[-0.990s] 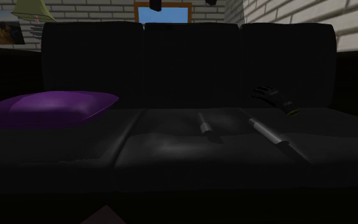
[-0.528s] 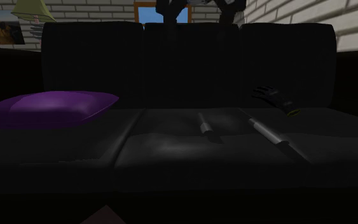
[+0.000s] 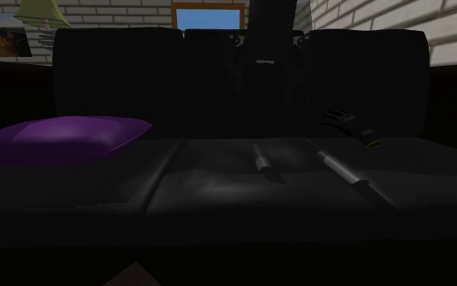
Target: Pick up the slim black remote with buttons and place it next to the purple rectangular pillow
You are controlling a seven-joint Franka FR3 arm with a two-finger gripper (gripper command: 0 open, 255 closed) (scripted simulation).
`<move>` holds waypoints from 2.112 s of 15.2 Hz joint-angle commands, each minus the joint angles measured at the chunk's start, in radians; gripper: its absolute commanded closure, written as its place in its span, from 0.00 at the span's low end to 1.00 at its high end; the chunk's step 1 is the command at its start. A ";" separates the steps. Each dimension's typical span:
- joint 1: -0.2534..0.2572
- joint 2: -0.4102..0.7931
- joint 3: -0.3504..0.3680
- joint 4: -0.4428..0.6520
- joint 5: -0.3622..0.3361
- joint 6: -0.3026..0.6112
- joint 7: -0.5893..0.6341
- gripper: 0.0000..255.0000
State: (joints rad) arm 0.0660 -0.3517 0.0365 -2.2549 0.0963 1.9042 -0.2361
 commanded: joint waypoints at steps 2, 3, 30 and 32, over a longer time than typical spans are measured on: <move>0.010 0.121 0.004 0.054 -0.002 0.061 -0.041 0.00; 0.014 0.158 0.005 0.072 -0.002 0.078 -0.053 0.00; 0.064 0.732 0.047 0.399 -0.041 0.295 -0.190 0.00; 0.064 0.732 0.047 0.399 -0.041 0.295 -0.190 0.00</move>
State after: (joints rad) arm 0.1302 0.3801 0.0830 -1.8557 0.0555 2.1994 -0.4263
